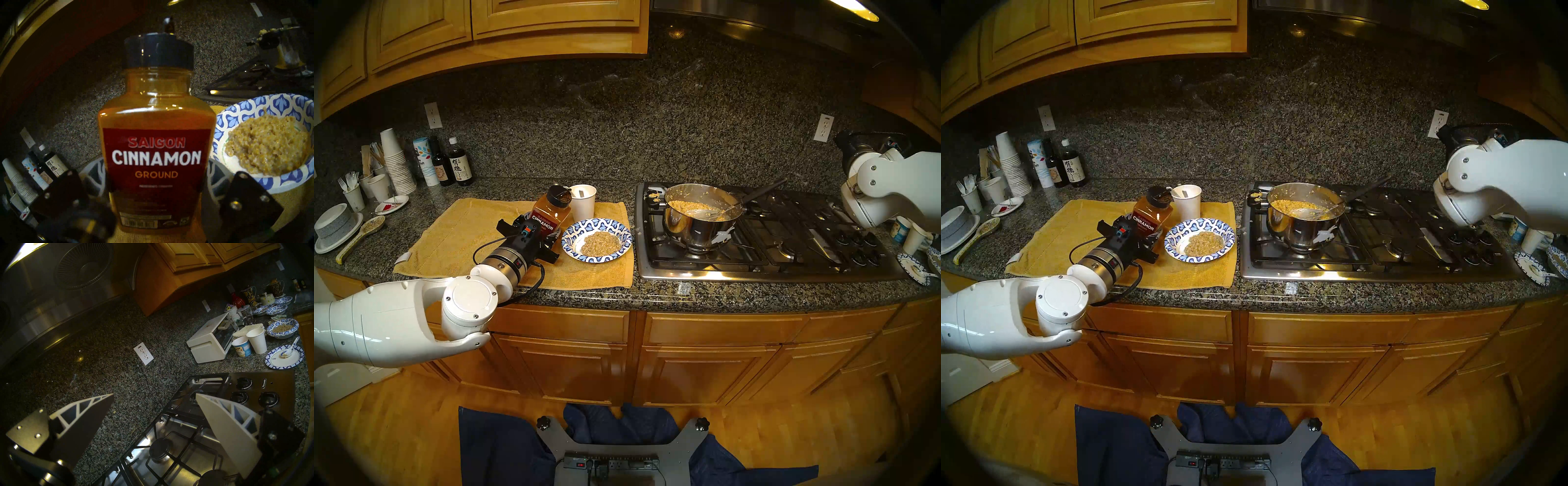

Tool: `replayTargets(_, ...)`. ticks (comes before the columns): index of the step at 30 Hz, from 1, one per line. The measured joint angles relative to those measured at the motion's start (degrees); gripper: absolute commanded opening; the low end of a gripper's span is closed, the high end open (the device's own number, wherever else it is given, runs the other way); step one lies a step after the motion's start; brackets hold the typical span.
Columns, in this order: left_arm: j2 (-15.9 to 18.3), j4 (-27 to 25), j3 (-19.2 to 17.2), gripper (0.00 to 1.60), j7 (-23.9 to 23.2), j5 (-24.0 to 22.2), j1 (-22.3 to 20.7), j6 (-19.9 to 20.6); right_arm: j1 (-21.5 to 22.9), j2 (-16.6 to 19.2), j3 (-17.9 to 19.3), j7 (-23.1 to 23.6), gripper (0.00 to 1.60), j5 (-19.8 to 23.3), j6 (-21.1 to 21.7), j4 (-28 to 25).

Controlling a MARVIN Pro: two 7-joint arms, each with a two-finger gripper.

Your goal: Scoop oatmeal into bowl and add cinnamon

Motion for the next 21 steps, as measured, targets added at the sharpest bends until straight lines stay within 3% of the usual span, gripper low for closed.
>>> replayTargets(21, 3.8, -1.6, 2.4, 0.0, 1.1, 21.8, -0.8, 11.9, 0.0, 0.0, 0.0, 0.0, 1.6, 0.0, 0.0, 0.0)
